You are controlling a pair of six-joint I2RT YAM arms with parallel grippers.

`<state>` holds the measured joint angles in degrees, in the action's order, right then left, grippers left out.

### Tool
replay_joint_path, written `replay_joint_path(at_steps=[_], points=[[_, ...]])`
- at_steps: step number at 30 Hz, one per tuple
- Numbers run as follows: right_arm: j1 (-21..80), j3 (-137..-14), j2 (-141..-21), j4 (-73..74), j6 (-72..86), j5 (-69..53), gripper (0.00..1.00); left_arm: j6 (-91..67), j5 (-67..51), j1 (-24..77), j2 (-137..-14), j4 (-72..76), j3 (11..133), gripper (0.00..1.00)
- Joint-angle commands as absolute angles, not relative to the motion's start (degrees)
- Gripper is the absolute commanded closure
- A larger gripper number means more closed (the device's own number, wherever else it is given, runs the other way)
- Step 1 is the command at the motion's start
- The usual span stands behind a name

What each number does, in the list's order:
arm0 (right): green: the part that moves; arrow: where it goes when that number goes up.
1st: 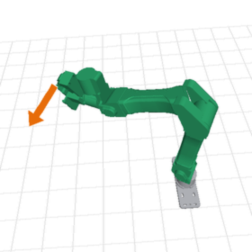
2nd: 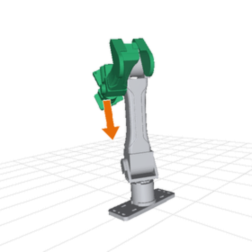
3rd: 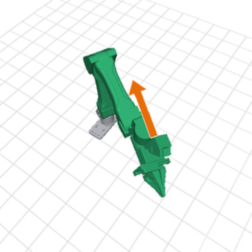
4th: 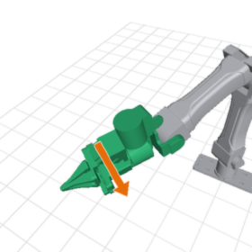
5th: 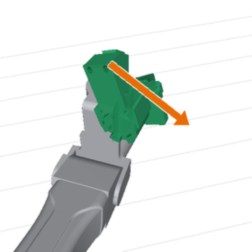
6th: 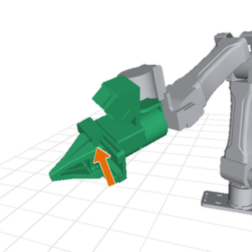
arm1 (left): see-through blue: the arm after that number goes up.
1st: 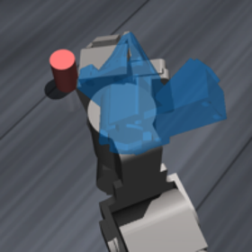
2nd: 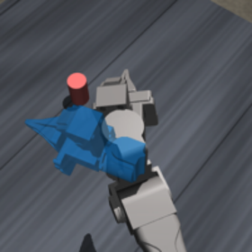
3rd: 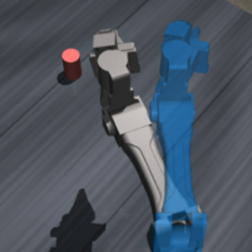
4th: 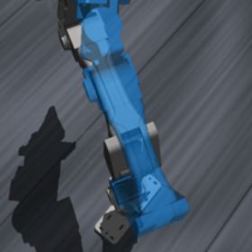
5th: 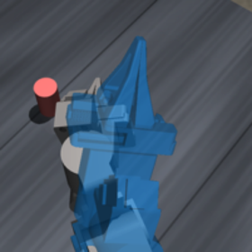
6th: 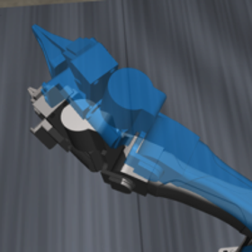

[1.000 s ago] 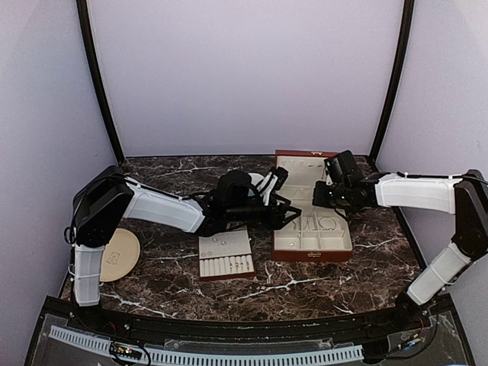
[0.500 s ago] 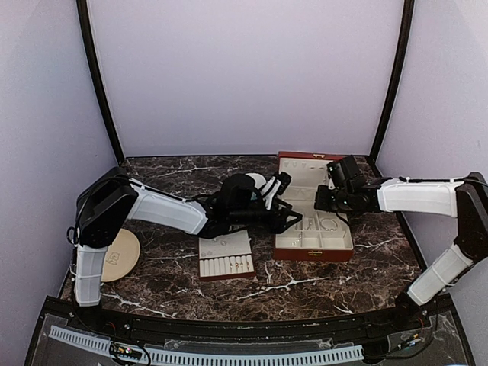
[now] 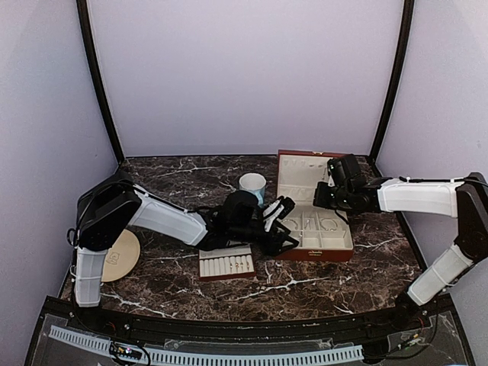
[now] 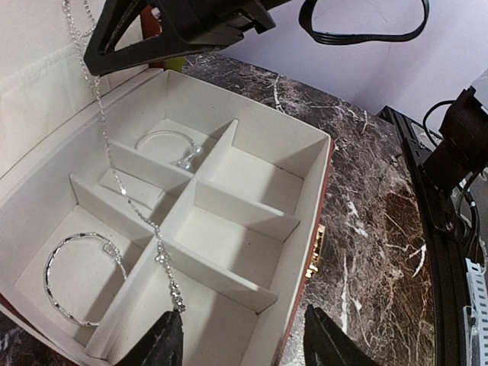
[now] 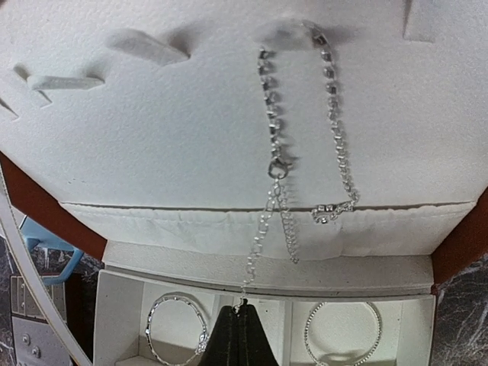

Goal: Organize the mixed jewelry
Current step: Adjust the necklace in the jewelry box.

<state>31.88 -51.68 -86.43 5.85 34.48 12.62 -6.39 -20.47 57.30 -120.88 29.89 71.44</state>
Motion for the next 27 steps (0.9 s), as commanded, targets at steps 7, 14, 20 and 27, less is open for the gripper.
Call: replay_joint_path(at_steps=[7, 14, 20, 27], points=[[32.2, -53.2, -82.8, 8.0, 34.7, 10.2, 1.00, -3.6, -20.9, 57.9, -119.1, 24.1, 69.7, 0.44], [32.1, -53.9, -79.5, 10.5, 34.7, 10.0, 1.00, -3.9, -21.5, 58.5, -117.7, 24.4, 68.3, 0.45], [32.0, -53.9, -79.2, 10.4, 34.5, 11.4, 1.00, -6.3, -19.5, 58.5, -114.4, 26.5, 70.4, 0.45], [31.9, -54.0, -79.6, 9.2, 34.7, 11.7, 1.00, -6.9, -15.2, 57.9, -118.6, 26.7, 80.6, 0.45]])
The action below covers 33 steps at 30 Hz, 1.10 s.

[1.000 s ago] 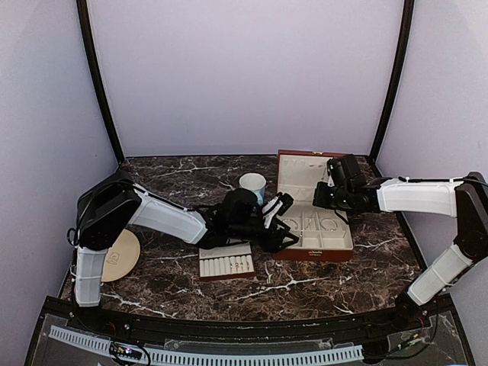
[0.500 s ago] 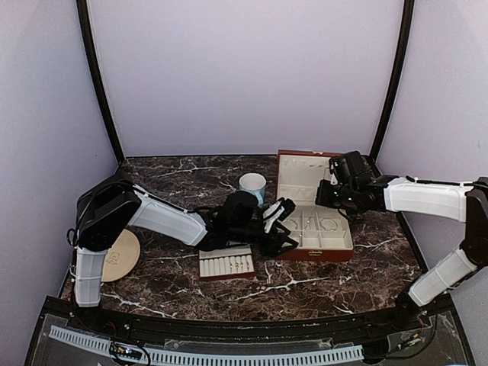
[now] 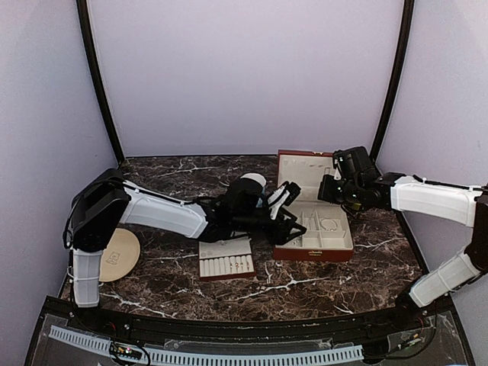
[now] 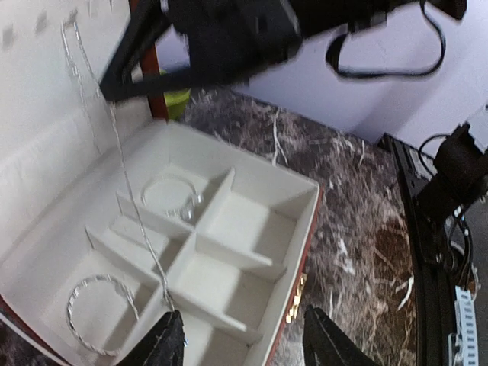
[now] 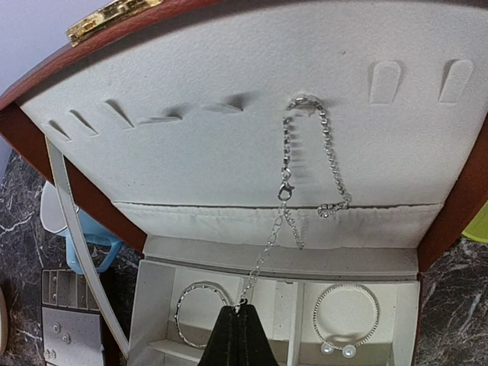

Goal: Organize the mixed jewelry
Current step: Adjust the necklace in the jewelry box, then pass from the right arm to the left

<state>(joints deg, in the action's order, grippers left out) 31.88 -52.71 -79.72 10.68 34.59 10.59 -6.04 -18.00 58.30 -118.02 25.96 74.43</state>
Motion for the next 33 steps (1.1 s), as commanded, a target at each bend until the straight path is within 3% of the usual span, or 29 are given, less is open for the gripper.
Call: replay_joint_path(at_steps=[1, 23, 33], points=[[31.9, -54.0, -79.4, 8.9, 34.8, 11.6, 1.00, -7.0, -15.0, 57.7, -120.2, 26.4, 82.7, 0.45], [30.8, -53.4, -77.0, 7.1, 35.8, 9.1, 1.00, -7.0, -14.5, 56.4, -136.1, 21.8, 100.2, 0.46], [30.5, -53.1, -77.2, 6.7, 36.0, 8.5, 1.00, -6.4, -15.5, 56.5, -137.5, 20.9, 102.2, 0.73]])
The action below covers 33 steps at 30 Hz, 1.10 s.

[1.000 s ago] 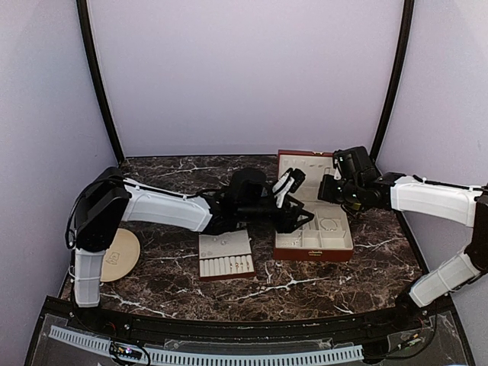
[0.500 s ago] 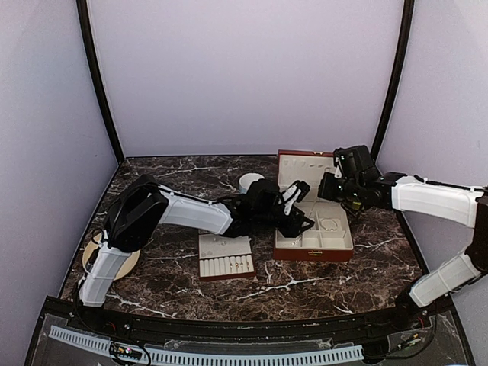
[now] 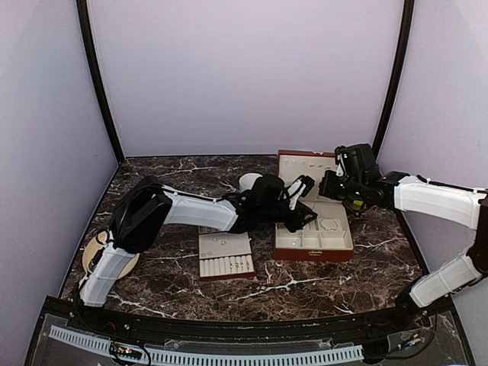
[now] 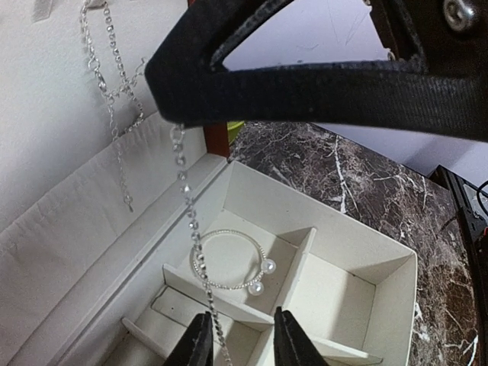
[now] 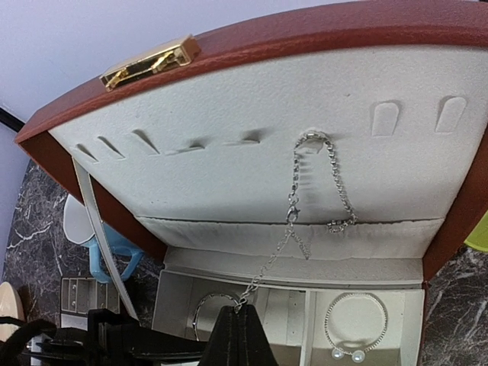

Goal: Organize the mixed jewelry
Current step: Pass from the right arm to the left

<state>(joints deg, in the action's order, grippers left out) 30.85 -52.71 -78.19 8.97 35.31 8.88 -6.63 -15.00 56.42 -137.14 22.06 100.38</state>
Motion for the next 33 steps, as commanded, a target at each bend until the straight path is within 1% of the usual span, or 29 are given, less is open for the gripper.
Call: replay_joint_path(at_steps=[1, 5, 10, 12, 13, 17, 21, 22, 23, 24, 25, 26, 28, 30, 33], points=[[30.5, -53.1, -77.3, 6.7, 36.0, 8.4, 1.00, -6.4, -15.6, 56.5, -137.8, 20.9, 102.5, 0.74], [30.4, -53.0, -77.2, 6.7, 35.9, 8.3, 1.00, -6.4, -15.7, 56.5, -139.2, 19.4, 104.8, 0.76], [30.4, -52.8, -77.0, 6.7, 36.0, 8.2, 1.00, -6.4, -15.3, 56.5, -140.3, 18.7, 106.4, 0.82], [30.3, -52.7, -76.9, 6.7, 36.0, 8.2, 1.00, -6.3, -15.0, 56.5, -140.4, 18.7, 106.7, 0.86], [30.3, -52.7, -76.9, 6.7, 36.0, 8.2, 1.00, -6.2, -15.0, 56.5, -140.4, 18.7, 106.8, 0.92], [30.3, -52.7, -76.8, 6.8, 35.8, 8.1, 1.00, -6.2, -14.8, 56.5, -140.4, 19.1, 107.2, 1.00], [30.0, -52.6, -76.8, 7.0, 35.8, 8.1, 1.00, -6.3, -15.0, 56.5, -139.9, 19.3, 107.7, 1.00], [29.9, -52.5, -76.8, 7.1, 35.8, 8.2, 0.96, -6.5, -15.1, 56.5, -139.7, 19.6, 107.6, 1.00], [29.7, -52.4, -76.6, 7.2, 35.8, 8.0, 0.87, -6.8, -15.2, 56.4, -138.9, 19.7, 107.4, 1.00], [29.6, -52.2, -76.3, 7.2, 35.8, 7.9, 0.76, -7.0, -15.3, 56.4, -138.4, 20.2, 107.2, 1.00], [29.4, -51.8, -75.8, 7.3, 35.8, 7.8, 0.68, -7.4, -15.5, 56.5, -137.3, 20.6, 106.6, 1.00], [29.1, -51.4, -75.1, 7.2, 35.8, 7.5, 0.62, -7.8, -15.6, 56.4, -136.6, 21.6, 106.0, 1.00], [28.4, -50.3, -73.3, 6.6, 35.8, 6.3, 0.55, -8.3, -15.9, 56.4, -134.6, 22.9, 105.1, 1.00], [27.9, -48.9, -70.8, 5.7, 35.8, 5.0, 0.50, -8.6, -16.3, 56.4, -133.1, 23.5, 104.8, 1.00], [27.0, -46.2, -66.5, 4.4, 35.6, 2.6, 0.46, -8.9, -17.4, 56.3, -131.3, 23.6, 104.7, 1.00]])
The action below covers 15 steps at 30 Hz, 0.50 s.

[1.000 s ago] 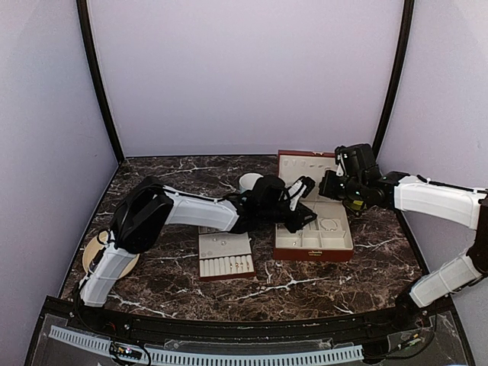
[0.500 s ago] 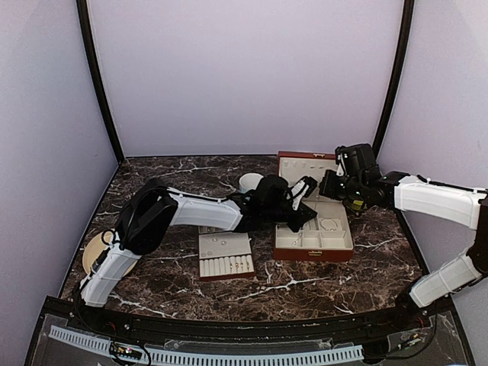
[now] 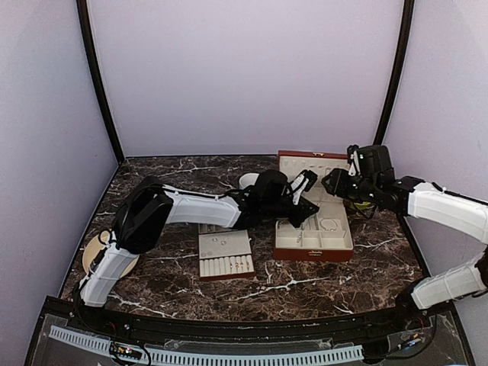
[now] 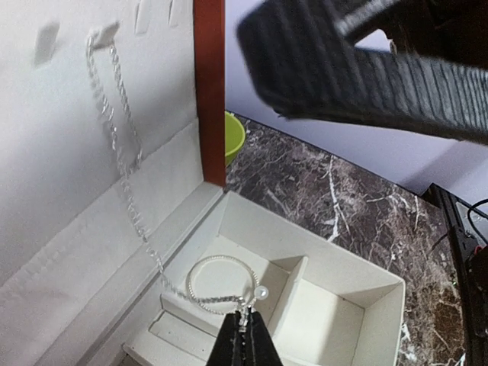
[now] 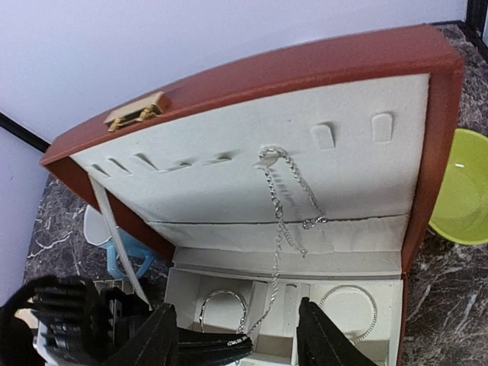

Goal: Organize the mixed jewelry
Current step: Pass from the right arm to the left

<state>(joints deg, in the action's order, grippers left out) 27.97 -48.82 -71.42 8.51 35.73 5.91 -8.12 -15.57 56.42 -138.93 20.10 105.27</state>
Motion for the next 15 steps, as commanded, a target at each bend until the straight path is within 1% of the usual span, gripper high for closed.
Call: replay_joint_path(at_steps=[1, 5, 9, 12, 15], points=[[26.9, -45.2, -65.0, 3.7, 35.4, 2.0, 0.46, -9.0, -17.5, 56.4, -130.9, 23.6, 104.7, 1.00], [26.7, -39.4, -59.7, 0.4, 34.9, -0.5, 0.46, -9.6, -18.0, 56.1, -129.8, 23.3, 104.9, 1.00], [26.8, -31.0, -55.3, -8.8, 32.8, -6.9, 0.50, -10.9, -19.5, 55.8, -129.6, 22.6, 106.1, 1.00], [26.9, -26.5, -54.2, -15.2, 31.5, -10.0, 0.53, -11.3, -19.8, 55.8, -129.5, 21.7, 106.9, 1.00], [27.0, -24.3, -54.4, -19.9, 30.4, -10.3, 0.56, -11.5, -20.0, 55.8, -129.4, 21.3, 107.5, 1.00]])
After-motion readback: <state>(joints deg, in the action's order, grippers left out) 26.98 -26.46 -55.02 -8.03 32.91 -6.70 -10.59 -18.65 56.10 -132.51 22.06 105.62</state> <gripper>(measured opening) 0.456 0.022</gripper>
